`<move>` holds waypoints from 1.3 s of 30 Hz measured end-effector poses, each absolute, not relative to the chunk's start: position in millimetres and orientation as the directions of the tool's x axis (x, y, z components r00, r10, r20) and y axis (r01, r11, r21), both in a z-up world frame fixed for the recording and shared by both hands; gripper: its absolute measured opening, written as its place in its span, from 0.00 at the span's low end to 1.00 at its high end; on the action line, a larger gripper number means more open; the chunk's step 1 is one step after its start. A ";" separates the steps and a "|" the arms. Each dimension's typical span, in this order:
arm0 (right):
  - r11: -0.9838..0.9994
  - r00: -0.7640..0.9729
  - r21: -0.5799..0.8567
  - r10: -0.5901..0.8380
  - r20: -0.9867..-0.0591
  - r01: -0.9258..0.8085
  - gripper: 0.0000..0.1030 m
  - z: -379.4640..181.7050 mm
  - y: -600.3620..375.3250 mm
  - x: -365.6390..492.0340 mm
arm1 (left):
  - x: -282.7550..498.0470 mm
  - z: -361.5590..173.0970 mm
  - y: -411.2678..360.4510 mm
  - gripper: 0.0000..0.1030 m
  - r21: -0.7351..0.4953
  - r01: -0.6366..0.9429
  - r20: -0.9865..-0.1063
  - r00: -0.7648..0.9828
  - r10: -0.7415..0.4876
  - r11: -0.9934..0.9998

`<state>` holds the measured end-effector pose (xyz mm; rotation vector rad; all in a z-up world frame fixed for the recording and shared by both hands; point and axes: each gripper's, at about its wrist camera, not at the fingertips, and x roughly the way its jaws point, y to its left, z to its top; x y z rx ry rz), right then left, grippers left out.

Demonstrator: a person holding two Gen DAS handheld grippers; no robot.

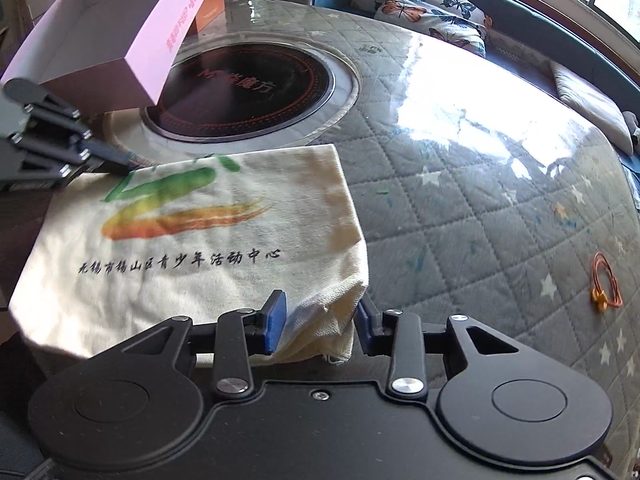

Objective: Fold shopping bag

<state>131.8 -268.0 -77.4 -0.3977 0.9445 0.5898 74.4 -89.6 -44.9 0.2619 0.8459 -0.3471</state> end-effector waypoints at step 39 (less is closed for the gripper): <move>0.804 0.520 -0.107 0.270 -0.811 -0.585 0.60 -75.4 -276.2 149.5 | 61.2 -40.1 -64.3 0.14 0.105 0.300 -0.739 0.661 -0.127 0.948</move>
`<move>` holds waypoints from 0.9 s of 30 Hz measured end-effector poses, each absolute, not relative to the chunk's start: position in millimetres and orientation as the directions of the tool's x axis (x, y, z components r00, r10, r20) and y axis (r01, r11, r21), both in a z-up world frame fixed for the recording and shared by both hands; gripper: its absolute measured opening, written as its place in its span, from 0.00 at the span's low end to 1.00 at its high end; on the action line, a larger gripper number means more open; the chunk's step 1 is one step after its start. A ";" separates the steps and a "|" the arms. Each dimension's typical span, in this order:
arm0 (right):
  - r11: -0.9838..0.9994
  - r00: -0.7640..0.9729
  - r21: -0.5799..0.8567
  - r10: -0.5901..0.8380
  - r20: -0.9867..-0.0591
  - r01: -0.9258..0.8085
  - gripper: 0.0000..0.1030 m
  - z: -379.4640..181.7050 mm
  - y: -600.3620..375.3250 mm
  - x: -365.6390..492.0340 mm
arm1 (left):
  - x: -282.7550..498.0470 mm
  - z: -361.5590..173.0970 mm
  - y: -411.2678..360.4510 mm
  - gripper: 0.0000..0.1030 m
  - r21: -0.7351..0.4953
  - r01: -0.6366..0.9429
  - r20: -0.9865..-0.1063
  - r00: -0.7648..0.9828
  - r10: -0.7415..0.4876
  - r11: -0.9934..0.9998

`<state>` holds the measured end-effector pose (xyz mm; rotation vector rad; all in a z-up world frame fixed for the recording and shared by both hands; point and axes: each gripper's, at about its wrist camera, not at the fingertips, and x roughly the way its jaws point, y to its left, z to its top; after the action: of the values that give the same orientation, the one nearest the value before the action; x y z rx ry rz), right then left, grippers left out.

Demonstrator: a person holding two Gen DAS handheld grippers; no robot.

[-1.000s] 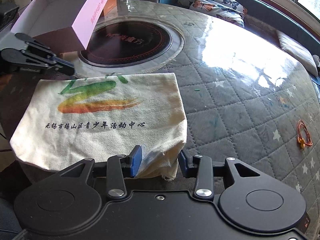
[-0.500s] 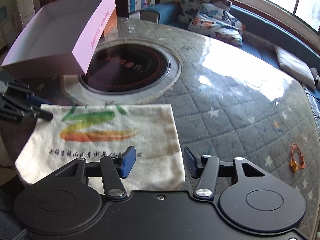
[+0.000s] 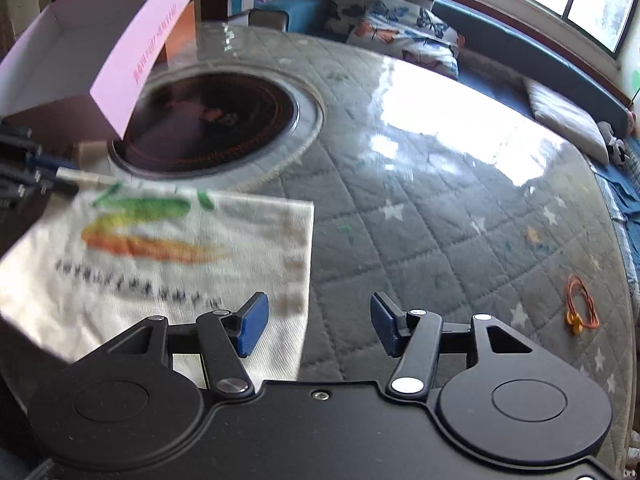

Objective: Fold shopping bag

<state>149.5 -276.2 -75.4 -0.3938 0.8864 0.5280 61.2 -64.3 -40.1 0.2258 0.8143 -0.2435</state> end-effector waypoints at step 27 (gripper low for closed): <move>0.680 0.446 -0.066 0.401 -0.800 -0.730 0.61 -63.0 -234.1 105.4 | 22.3 -10.0 -76.5 0.16 0.083 0.472 -0.685 0.667 -0.294 0.878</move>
<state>105.4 -234.1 -63.0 -0.4377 0.8487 0.7282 22.3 -76.5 -10.0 0.2635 0.7214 -0.4374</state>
